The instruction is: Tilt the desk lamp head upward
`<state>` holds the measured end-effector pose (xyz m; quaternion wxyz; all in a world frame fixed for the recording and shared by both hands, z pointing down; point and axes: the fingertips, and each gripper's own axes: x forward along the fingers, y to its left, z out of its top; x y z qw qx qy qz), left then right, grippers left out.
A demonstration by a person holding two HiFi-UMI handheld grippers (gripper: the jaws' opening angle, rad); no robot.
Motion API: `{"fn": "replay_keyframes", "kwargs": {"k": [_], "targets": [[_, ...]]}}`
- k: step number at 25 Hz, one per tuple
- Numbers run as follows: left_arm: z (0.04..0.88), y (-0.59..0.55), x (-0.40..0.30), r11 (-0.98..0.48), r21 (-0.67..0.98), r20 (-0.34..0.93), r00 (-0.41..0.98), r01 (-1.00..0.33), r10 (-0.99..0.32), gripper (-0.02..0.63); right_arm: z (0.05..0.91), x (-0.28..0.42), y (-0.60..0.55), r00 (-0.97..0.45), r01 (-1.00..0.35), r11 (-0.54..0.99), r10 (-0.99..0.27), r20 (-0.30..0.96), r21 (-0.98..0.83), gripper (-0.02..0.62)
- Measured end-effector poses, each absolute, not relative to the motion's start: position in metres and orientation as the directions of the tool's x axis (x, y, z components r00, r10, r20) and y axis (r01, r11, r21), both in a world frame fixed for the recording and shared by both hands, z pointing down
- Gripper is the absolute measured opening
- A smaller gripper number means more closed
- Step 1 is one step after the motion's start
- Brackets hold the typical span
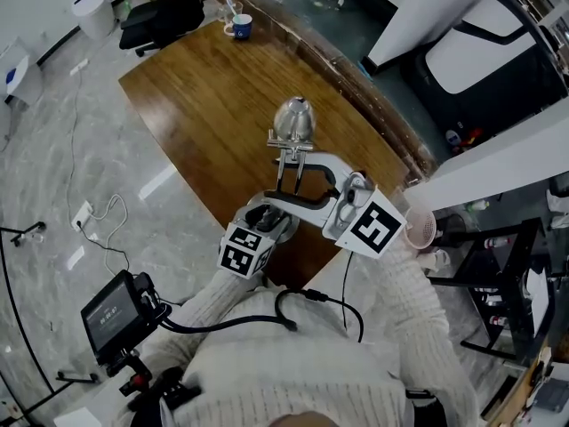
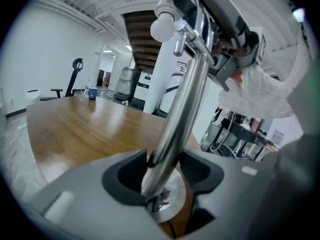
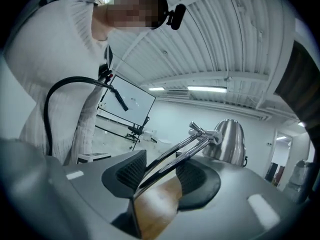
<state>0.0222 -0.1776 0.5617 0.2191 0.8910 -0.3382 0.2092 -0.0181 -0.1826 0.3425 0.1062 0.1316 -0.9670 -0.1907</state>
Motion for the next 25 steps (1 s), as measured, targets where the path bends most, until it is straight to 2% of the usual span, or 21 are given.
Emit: {"fn": "replay_keyframes", "kwargs": {"k": [10,14,18,19,21,25], "targets": [[0.563,-0.182,0.024,-0.677,0.258,0.529,0.687,-0.689,-0.498,0.212,0.342,-0.018,-0.182,-0.954,-0.184,0.858,-0.273,0.121,0.480,0.181],[0.564,-0.186,0.021,-0.677,0.251,0.526,0.685,-0.692,-0.504,0.210,0.342,-0.020,-0.186,-0.955,-0.206,0.878,-0.277,0.107,0.431,0.179],[0.555,-0.173,0.027,-0.677,0.246,0.523,0.683,-0.693,-0.510,0.210,0.325,-0.016,-0.173,-0.964,-0.232,0.900,-0.262,0.032,0.368,0.181],[0.550,-0.165,0.031,-0.680,0.244,0.518,0.685,-0.692,-0.512,0.210,0.319,-0.013,-0.167,-0.966,-0.240,0.913,-0.259,0.013,0.330,0.200],[0.540,-0.157,0.037,-0.691,0.238,0.497,0.696,-0.683,-0.518,0.209,0.312,-0.005,-0.163,-0.966,-0.254,0.941,-0.258,-0.015,0.224,0.308],[0.532,-0.156,0.036,-0.709,0.236,0.465,0.717,-0.665,-0.518,0.212,0.316,0.015,-0.172,-0.946,-0.322,0.946,-0.319,-0.059,0.045,0.320]]}}
